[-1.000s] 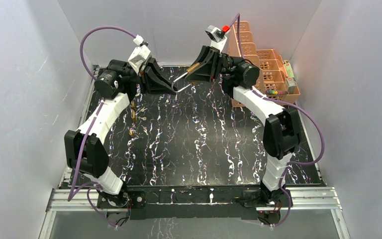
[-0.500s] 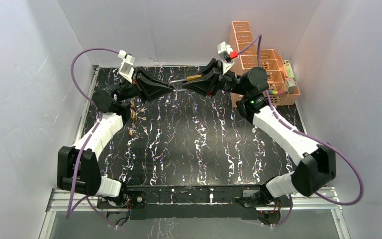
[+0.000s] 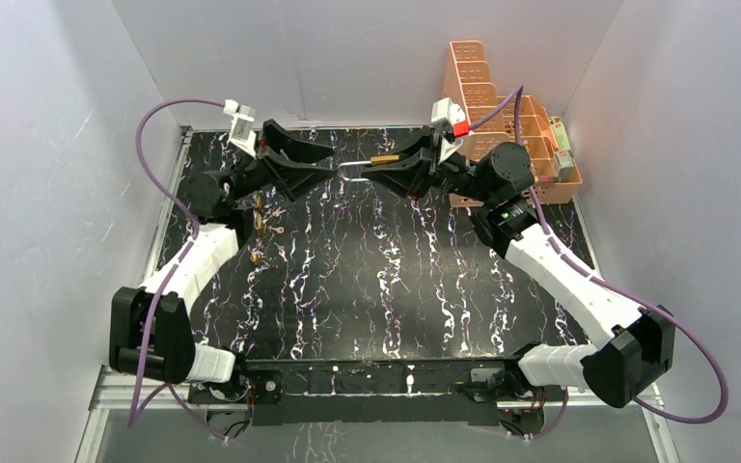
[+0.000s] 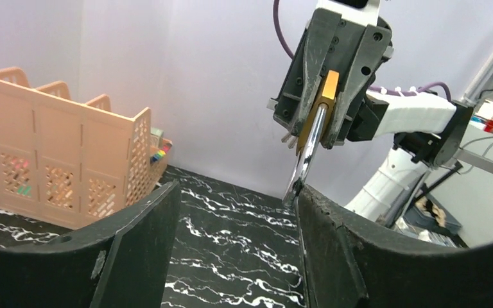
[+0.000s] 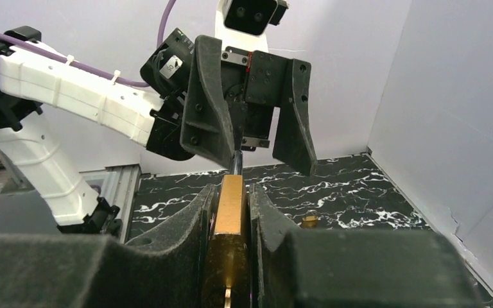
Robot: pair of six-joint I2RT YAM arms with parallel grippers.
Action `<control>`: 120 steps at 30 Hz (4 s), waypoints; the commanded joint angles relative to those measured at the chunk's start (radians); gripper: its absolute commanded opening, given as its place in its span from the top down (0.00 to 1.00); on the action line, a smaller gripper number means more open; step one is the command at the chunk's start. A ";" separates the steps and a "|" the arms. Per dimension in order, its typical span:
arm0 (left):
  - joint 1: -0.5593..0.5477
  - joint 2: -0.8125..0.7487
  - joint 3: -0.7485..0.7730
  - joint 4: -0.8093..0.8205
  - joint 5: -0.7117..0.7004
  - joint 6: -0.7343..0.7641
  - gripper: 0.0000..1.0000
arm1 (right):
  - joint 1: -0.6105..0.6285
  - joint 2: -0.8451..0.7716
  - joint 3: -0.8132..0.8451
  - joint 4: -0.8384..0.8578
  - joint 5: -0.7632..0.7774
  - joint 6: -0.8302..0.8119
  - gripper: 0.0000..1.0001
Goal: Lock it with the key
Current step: Lock the lock.
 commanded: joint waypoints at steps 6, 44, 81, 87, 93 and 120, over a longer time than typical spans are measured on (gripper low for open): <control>0.033 -0.040 -0.052 0.208 -0.141 -0.072 0.26 | 0.016 -0.011 0.020 0.250 -0.149 0.172 1.00; -0.049 0.074 0.022 0.476 0.044 -0.210 0.42 | -0.062 0.166 0.090 0.514 -0.118 0.403 1.00; 0.053 0.286 0.564 0.266 0.227 -0.261 1.00 | -0.353 -0.013 -0.257 0.656 -0.199 0.522 0.10; 0.051 0.290 0.575 0.241 0.281 -0.283 1.00 | -0.342 -0.021 -0.284 0.629 -0.203 0.412 0.11; 0.051 0.243 0.489 0.211 0.287 -0.225 1.00 | -0.322 0.025 -0.289 0.741 -0.148 0.379 0.13; 0.047 0.210 0.475 0.121 0.325 -0.171 1.00 | -0.196 0.209 -0.173 0.793 -0.152 0.383 1.00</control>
